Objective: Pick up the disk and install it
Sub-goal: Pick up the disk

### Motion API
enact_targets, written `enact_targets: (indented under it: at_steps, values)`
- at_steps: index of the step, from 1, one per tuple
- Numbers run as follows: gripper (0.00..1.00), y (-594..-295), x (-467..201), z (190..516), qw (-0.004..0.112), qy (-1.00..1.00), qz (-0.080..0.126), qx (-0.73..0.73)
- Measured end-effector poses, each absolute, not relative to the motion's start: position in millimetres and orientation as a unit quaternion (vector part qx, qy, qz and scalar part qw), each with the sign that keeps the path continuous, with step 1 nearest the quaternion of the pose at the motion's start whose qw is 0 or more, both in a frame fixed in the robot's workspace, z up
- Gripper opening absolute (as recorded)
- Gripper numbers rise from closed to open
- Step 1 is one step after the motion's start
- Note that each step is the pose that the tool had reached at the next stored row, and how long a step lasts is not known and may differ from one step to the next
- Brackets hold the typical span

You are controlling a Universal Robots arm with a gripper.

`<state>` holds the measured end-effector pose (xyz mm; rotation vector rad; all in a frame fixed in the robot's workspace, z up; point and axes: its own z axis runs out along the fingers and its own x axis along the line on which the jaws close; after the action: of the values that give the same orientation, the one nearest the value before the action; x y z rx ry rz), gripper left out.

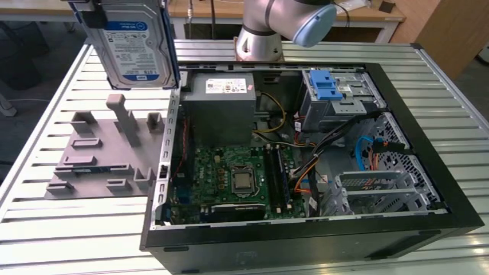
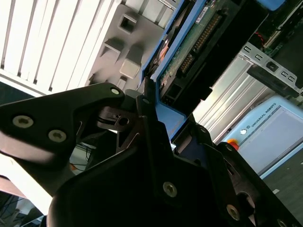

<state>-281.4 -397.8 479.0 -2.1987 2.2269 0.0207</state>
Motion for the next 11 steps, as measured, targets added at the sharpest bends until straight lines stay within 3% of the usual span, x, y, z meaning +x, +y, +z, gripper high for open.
enact_targets:
  at_steps: [11]
  values:
    - [0.37,-413,-270,478,0.006,0.712,0.007,-0.703]
